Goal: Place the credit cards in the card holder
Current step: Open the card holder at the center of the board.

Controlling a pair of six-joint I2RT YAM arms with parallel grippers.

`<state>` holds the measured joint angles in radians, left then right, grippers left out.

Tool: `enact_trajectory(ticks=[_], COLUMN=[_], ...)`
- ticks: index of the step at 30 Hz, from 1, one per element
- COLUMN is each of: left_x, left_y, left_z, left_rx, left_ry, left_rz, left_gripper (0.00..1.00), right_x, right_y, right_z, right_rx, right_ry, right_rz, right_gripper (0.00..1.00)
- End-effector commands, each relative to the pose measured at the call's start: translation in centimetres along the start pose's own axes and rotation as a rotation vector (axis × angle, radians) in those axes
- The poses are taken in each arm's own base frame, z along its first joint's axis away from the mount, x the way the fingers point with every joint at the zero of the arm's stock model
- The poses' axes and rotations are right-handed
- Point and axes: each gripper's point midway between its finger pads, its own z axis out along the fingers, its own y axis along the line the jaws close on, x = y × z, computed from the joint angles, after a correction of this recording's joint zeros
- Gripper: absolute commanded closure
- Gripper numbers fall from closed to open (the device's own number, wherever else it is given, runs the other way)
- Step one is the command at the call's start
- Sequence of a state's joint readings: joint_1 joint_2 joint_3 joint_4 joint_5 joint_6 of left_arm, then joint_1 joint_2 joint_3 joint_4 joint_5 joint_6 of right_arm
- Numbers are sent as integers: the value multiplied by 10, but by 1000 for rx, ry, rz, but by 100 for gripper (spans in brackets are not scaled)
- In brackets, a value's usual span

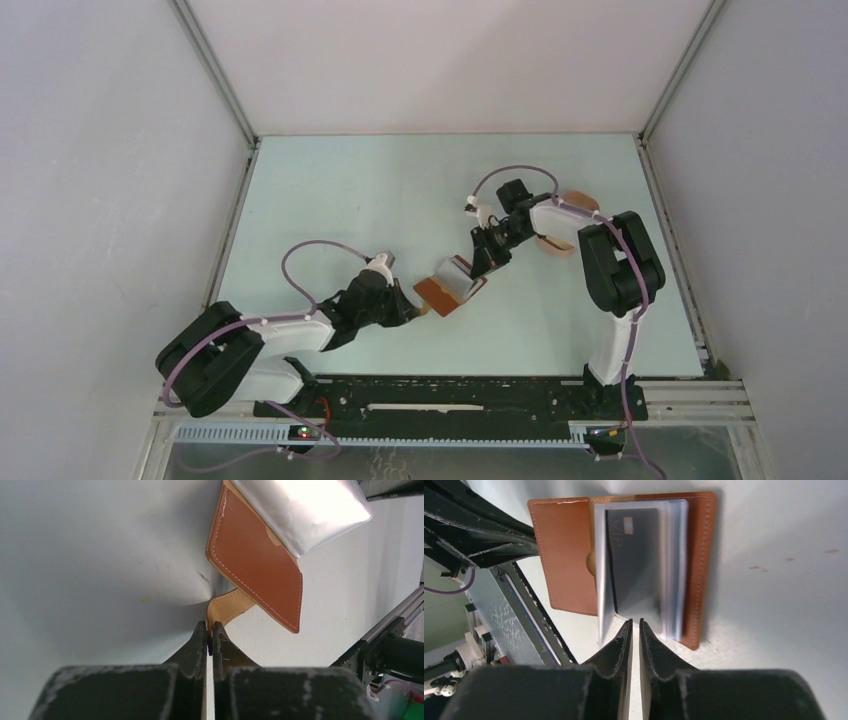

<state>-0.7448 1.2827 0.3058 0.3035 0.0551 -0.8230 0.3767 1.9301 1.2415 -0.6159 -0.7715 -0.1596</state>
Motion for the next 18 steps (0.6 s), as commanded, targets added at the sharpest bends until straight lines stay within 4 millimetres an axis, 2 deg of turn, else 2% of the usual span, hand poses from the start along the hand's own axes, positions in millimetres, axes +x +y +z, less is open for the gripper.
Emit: enact_trajectory(ticks=[1,5,9,15,18], left_x=[3,-1,-4,-12,-17], left_y=[8,5,3,-1,-2], left_z=[1,-1,-5,-15,-25], left_rx=[-26,-12,-8,14,23], left_ry=[-2,-15,-31,-75,-103], left_rz=[-15,-9,-4,-10,-13], left_gripper=[97,95,81,62,57], right_x=[-5,-1,6,18,23], right_y=[23,46,60,62,61], right_z=[11,23,38,59,66], right_rx=[-53,-95,-99,-56,-43], right_ry=[8,39,81,153,178], right_rz=[-38,-83,-126,-155,-158], right_gripper=[84,84,84,84,84])
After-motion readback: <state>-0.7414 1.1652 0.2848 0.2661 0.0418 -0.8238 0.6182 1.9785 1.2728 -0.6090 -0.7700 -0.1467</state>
